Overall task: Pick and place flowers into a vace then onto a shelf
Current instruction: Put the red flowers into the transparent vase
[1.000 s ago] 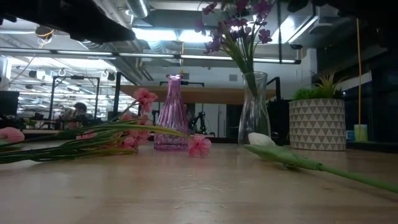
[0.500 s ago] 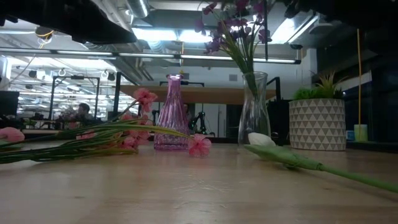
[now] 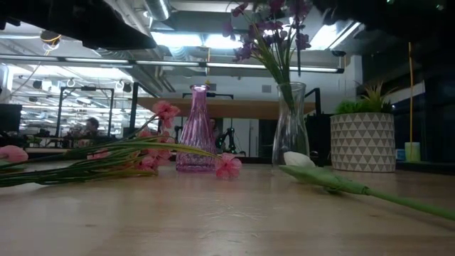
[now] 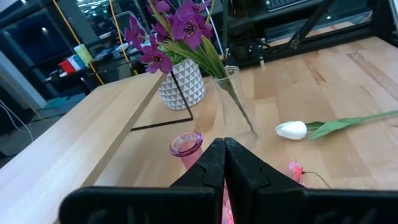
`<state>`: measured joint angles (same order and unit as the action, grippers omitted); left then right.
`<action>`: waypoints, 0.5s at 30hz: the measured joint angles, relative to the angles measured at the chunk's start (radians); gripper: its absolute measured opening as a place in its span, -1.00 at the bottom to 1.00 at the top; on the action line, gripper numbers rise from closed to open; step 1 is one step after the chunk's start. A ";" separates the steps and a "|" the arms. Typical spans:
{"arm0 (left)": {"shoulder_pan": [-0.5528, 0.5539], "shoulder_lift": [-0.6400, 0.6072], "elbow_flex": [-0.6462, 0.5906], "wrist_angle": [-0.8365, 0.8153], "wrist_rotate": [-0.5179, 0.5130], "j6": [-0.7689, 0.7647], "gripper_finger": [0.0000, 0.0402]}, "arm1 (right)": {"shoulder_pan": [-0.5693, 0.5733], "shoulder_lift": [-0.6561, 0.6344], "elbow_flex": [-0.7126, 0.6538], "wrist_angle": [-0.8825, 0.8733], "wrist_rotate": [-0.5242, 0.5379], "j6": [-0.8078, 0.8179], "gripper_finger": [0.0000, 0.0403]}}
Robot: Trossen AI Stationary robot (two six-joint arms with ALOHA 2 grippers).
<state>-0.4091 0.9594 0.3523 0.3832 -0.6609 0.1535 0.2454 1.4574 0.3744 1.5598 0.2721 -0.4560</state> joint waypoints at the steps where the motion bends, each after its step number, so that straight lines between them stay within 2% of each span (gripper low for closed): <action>1: 0.000 0.000 0.000 0.000 0.001 0.000 -0.98 | -0.009 0.012 0.000 0.003 -0.001 0.003 -0.96; 6: 0.000 0.000 0.000 0.000 0.008 -0.001 -0.98 | -0.040 0.057 0.000 0.011 -0.001 0.035 -0.96; 15: 0.000 0.000 0.000 -0.006 0.008 -0.001 -0.98 | -0.040 0.058 -0.026 0.012 -0.003 0.065 -0.96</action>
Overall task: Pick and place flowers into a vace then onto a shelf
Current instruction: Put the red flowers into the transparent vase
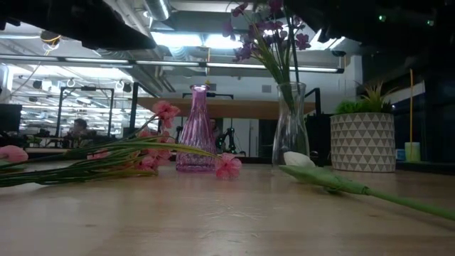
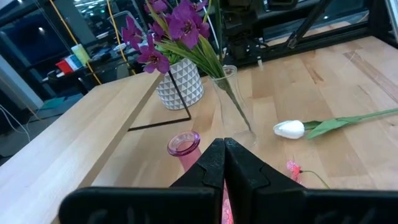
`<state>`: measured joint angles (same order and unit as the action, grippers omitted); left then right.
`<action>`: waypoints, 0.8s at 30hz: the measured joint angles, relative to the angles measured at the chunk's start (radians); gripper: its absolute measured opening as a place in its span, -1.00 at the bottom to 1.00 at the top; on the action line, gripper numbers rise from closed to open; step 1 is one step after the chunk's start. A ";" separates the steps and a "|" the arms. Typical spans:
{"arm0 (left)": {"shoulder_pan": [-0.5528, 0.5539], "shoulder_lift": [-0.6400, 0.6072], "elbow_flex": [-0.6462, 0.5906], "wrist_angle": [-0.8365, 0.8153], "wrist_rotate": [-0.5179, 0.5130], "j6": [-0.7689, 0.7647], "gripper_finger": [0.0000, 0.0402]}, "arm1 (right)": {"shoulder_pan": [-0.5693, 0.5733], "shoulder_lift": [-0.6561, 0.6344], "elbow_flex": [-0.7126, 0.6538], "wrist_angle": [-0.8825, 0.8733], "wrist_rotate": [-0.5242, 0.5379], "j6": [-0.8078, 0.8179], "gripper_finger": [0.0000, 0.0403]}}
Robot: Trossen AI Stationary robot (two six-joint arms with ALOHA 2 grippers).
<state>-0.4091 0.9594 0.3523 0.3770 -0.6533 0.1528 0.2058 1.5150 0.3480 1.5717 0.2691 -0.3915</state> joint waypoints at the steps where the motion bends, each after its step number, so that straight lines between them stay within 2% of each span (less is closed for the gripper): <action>1: 0.000 0.000 0.000 -0.003 0.000 0.000 -0.98 | 0.000 0.000 -0.009 0.000 0.000 0.010 -0.96; 24: 0.000 0.000 0.000 -0.014 0.000 0.000 -0.98 | -0.015 0.062 -0.039 -0.001 0.001 0.050 -0.96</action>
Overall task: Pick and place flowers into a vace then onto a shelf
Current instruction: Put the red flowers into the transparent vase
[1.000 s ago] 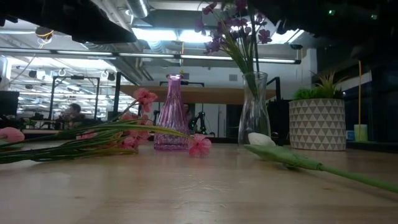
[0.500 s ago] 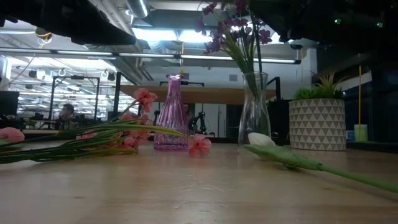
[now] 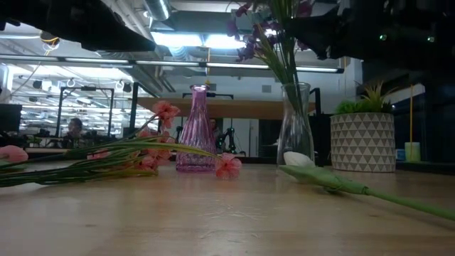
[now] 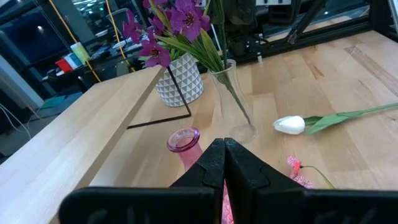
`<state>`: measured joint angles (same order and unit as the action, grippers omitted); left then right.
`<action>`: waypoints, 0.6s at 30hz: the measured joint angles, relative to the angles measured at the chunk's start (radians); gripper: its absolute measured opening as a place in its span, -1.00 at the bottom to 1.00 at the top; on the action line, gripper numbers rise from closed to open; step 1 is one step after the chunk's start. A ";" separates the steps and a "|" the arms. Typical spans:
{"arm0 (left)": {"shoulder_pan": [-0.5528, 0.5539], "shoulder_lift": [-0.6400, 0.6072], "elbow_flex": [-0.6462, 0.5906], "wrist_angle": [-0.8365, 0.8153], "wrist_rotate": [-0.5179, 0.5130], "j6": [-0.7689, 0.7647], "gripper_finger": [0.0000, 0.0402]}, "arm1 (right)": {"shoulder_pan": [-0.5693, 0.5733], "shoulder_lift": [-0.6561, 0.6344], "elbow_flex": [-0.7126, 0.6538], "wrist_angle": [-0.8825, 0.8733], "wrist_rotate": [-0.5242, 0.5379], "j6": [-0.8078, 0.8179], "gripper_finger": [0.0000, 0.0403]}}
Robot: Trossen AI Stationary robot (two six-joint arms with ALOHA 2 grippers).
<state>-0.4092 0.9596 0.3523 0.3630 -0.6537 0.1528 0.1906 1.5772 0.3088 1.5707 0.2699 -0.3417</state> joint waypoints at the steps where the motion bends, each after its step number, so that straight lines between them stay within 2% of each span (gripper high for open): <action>1: 0.000 0.000 0.000 0.000 0.000 0.000 -0.98 | -0.002 0.004 0.000 0.000 0.000 0.000 -0.96; 9: 0.000 0.000 0.000 0.000 0.000 0.000 -0.98 | -0.004 0.057 0.000 -0.001 0.007 0.013 -0.96; 18: 0.000 0.000 0.000 0.000 0.000 0.000 -0.98 | -0.004 0.042 0.000 0.001 0.025 -0.003 -0.90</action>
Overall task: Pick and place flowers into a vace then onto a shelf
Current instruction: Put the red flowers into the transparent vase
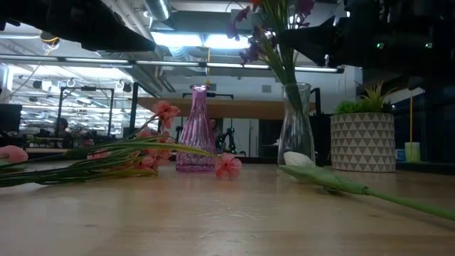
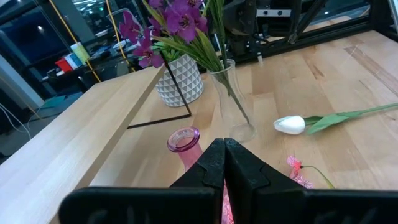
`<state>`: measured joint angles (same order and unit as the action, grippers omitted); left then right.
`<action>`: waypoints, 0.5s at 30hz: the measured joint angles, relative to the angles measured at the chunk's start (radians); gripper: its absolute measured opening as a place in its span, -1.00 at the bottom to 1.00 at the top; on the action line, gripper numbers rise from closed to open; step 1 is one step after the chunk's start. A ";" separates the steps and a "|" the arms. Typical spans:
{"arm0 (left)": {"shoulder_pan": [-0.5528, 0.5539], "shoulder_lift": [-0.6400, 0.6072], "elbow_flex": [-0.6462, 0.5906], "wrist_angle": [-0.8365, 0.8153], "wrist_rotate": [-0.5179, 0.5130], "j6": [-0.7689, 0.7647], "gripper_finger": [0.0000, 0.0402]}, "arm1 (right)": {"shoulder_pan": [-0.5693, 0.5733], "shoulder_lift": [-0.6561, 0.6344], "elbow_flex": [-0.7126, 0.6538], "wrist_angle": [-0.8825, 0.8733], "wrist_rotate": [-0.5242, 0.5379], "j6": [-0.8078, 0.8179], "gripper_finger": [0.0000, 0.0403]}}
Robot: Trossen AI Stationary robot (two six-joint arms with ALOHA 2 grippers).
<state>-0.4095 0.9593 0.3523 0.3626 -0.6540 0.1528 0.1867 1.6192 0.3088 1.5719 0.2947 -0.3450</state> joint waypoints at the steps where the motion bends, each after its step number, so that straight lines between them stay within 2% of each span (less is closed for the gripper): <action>1: 0.000 0.000 0.000 0.000 0.000 0.000 -0.98 | 0.000 -0.004 0.000 -0.001 0.000 0.000 -0.88; 6: 0.000 0.000 0.000 0.000 0.000 0.000 -0.98 | 0.000 -0.013 0.000 -0.002 0.000 -0.002 -0.79; 15: 0.000 0.000 0.000 0.000 0.000 0.000 -0.98 | 0.000 -0.013 0.000 -0.019 0.001 0.001 -0.77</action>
<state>-0.4092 0.9594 0.3523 0.3622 -0.6540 0.1528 0.1867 1.6062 0.3086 1.5524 0.2957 -0.3440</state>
